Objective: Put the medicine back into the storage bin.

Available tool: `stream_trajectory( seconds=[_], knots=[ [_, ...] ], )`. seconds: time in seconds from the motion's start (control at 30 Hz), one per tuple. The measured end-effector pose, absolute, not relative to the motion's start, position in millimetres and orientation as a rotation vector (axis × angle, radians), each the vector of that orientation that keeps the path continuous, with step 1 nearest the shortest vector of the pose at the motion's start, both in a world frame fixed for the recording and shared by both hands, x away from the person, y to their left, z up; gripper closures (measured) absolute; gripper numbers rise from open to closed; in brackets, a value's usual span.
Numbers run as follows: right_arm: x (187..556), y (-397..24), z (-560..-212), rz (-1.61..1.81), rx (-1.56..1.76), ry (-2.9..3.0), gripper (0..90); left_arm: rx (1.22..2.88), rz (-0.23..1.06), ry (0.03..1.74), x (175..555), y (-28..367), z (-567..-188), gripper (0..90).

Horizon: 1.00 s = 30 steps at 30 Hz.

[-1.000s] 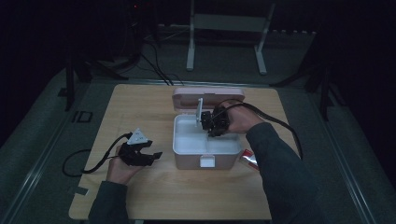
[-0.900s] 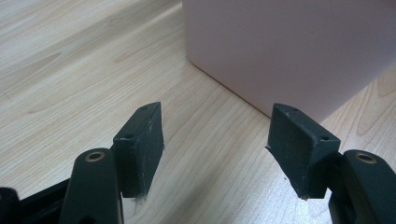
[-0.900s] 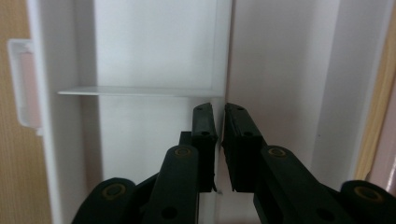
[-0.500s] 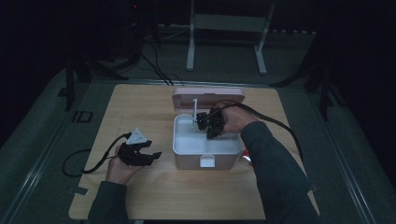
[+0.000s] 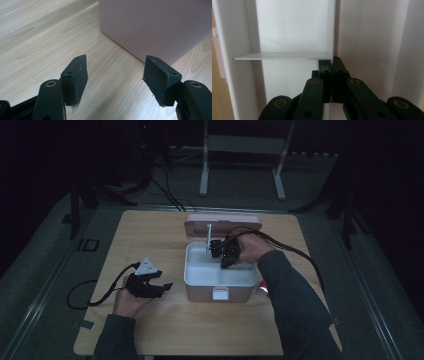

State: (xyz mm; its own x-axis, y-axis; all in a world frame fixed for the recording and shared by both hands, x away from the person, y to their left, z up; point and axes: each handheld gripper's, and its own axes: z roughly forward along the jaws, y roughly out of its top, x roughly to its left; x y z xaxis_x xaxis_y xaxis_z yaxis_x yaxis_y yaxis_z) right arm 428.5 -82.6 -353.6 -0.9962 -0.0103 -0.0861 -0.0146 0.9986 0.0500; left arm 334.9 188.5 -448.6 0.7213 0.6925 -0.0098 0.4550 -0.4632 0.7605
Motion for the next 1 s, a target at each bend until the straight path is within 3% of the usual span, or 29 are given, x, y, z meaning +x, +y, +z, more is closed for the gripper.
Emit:
stream_trajectory(
  seconds=[1.0],
  knots=[
    [422.6,-96.2,-326.4,0.233,-0.041,3.006,89.5,2.114,0.383,0.873,333.7,193.5,-448.3,35.6]
  ],
)
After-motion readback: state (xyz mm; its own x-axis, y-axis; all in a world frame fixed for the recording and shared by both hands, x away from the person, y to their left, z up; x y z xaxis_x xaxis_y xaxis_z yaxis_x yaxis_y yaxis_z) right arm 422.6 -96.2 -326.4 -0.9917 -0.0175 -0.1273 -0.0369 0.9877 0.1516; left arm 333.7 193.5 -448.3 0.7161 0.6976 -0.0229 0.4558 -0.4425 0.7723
